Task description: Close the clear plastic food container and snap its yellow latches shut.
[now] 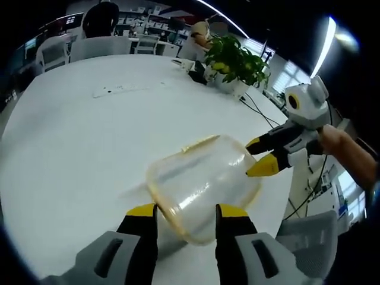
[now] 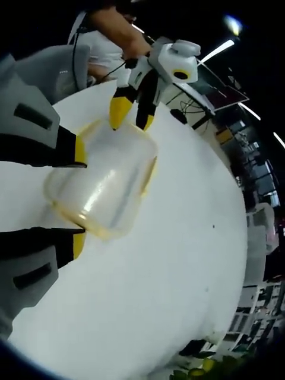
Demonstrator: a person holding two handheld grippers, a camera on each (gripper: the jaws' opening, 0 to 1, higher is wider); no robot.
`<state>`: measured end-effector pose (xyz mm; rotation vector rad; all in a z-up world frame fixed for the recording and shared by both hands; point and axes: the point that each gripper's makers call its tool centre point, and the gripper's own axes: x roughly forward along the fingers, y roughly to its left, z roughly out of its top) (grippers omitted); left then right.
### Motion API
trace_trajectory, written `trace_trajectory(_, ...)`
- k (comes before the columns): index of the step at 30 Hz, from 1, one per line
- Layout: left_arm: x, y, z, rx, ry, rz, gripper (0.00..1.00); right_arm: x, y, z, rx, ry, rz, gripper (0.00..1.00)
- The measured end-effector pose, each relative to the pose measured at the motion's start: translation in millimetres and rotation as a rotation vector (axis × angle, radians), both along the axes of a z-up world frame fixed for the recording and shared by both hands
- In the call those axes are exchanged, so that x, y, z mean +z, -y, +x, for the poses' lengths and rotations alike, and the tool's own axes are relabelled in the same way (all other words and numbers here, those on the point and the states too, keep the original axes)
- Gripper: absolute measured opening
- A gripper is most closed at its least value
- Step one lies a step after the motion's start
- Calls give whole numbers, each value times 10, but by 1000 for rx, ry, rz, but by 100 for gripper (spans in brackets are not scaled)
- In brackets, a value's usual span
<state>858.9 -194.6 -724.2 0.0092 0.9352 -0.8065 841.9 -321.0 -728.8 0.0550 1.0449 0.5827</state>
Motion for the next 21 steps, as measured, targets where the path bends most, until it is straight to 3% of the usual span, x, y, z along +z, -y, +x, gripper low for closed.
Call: trace_trajectory(21,7,-236,-250,-19,-15,22,32,37,-237,-273,-13,11,41,36)
